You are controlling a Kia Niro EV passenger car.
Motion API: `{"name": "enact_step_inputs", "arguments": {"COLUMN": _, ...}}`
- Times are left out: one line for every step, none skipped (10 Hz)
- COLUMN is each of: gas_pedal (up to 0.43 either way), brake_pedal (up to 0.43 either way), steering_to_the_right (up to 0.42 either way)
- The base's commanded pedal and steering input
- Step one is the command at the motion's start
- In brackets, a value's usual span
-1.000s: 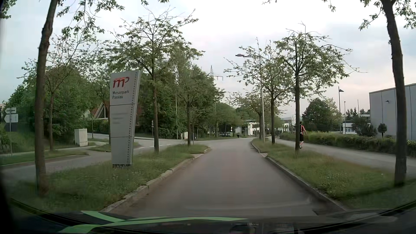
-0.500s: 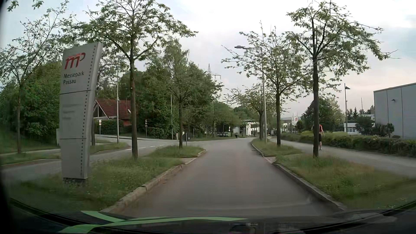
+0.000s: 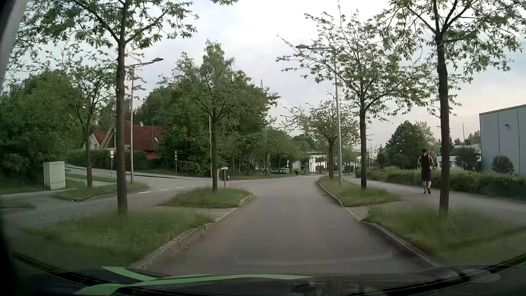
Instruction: Follow the waypoints while adhering to traffic rules and regulations
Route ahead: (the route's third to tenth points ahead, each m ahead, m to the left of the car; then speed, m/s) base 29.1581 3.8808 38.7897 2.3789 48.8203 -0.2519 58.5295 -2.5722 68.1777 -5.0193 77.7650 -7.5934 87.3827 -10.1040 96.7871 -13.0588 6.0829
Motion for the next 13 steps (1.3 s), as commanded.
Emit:
{"name": "enact_step_inputs", "arguments": {"gas_pedal": 0.067, "brake_pedal": 0.0, "steering_to_the_right": 0.006}}
{"name": "enact_step_inputs", "arguments": {"gas_pedal": 0.067, "brake_pedal": 0.0, "steering_to_the_right": 0.006}}
{"name": "enact_step_inputs", "arguments": {"gas_pedal": 0.067, "brake_pedal": 0.0, "steering_to_the_right": 0.006}}
{"name": "enact_step_inputs", "arguments": {"gas_pedal": 0.067, "brake_pedal": 0.0, "steering_to_the_right": 0.005}}
{"name": "enact_step_inputs", "arguments": {"gas_pedal": 0.067, "brake_pedal": 0.0, "steering_to_the_right": 0.005}}
{"name": "enact_step_inputs", "arguments": {"gas_pedal": 0.067, "brake_pedal": 0.0, "steering_to_the_right": 0.005}}
{"name": "enact_step_inputs", "arguments": {"gas_pedal": 0.067, "brake_pedal": 0.0, "steering_to_the_right": 0.005}}
{"name": "enact_step_inputs", "arguments": {"gas_pedal": 0.067, "brake_pedal": 0.0, "steering_to_the_right": 0.005}}
{"name": "enact_step_inputs", "arguments": {"gas_pedal": 0.067, "brake_pedal": 0.0, "steering_to_the_right": 0.005}}
{"name": "enact_step_inputs", "arguments": {"gas_pedal": 0.067, "brake_pedal": 0.0, "steering_to_the_right": 0.005}}
{"name": "enact_step_inputs", "arguments": {"gas_pedal": 0.067, "brake_pedal": 0.0, "steering_to_the_right": 0.005}}
{"name": "enact_step_inputs", "arguments": {"gas_pedal": 0.067, "brake_pedal": 0.0, "steering_to_the_right": 0.005}}
{"name": "enact_step_inputs", "arguments": {"gas_pedal": 0.067, "brake_pedal": 0.0, "steering_to_the_right": 0.005}}
